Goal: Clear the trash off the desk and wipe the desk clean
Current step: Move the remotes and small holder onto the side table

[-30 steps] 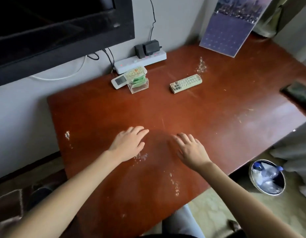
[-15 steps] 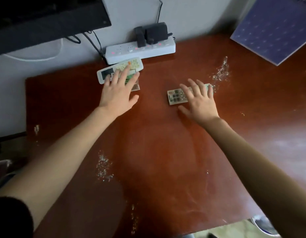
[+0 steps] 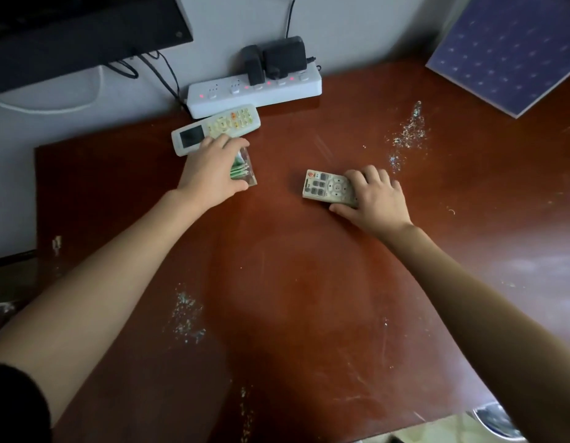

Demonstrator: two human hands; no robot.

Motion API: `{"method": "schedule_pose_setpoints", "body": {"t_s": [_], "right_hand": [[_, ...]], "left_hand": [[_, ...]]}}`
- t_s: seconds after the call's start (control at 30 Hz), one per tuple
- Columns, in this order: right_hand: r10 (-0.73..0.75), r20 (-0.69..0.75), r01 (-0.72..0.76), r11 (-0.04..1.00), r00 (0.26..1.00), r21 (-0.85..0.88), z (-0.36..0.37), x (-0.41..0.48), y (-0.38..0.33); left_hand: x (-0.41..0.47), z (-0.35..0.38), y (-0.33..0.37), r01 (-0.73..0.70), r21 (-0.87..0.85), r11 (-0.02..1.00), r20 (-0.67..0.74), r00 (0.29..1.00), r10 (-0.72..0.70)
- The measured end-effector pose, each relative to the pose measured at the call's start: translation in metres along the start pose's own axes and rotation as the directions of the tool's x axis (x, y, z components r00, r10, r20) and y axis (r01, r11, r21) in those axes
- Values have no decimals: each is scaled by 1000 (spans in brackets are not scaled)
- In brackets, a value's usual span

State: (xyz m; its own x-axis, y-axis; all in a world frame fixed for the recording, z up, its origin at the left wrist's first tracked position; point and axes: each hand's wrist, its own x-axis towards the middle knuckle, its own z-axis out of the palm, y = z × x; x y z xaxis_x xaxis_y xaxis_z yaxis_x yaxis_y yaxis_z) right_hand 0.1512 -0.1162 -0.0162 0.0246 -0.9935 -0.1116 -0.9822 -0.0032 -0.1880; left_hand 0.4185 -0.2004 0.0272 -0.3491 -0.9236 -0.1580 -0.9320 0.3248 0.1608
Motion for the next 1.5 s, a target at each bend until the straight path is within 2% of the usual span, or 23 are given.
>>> {"method": "schedule_pose_setpoints", "body": {"t_s": [0.1, 0.33, 0.73, 0.97, 1.1, 1.27, 1.5], "right_hand": [[40, -58, -33, 994, 998, 107, -8, -16, -23], [63, -157, -35, 983, 986, 180, -17, -53, -127], [131, -209, -90, 977, 969, 193, 8, -159, -354], [90, -149, -57, 975, 985, 215, 21, -197, -450], [33, -122, -5, 974, 992, 225, 40, -208, -488], [41, -89, -16, 964, 995, 266, 69, -228, -530], [75, -64, -62, 980, 995, 187, 120, -278, -596]], "left_hand": [[-25, -3, -7, -3, -93, 996, 4, 1000, 3], [-99, -29, -50, -31, -29, 999, -85, 996, 29], [-281, -58, -217, -131, -7, 991, -69, 989, 131], [-356, -61, -289, -134, 40, 990, -59, 989, 136], [-393, -44, -323, -64, 41, 997, -61, 996, 66], [-433, -14, -366, -25, 19, 999, -52, 998, 26], [-481, 31, -429, -246, 45, 968, -14, 969, 246]]}}
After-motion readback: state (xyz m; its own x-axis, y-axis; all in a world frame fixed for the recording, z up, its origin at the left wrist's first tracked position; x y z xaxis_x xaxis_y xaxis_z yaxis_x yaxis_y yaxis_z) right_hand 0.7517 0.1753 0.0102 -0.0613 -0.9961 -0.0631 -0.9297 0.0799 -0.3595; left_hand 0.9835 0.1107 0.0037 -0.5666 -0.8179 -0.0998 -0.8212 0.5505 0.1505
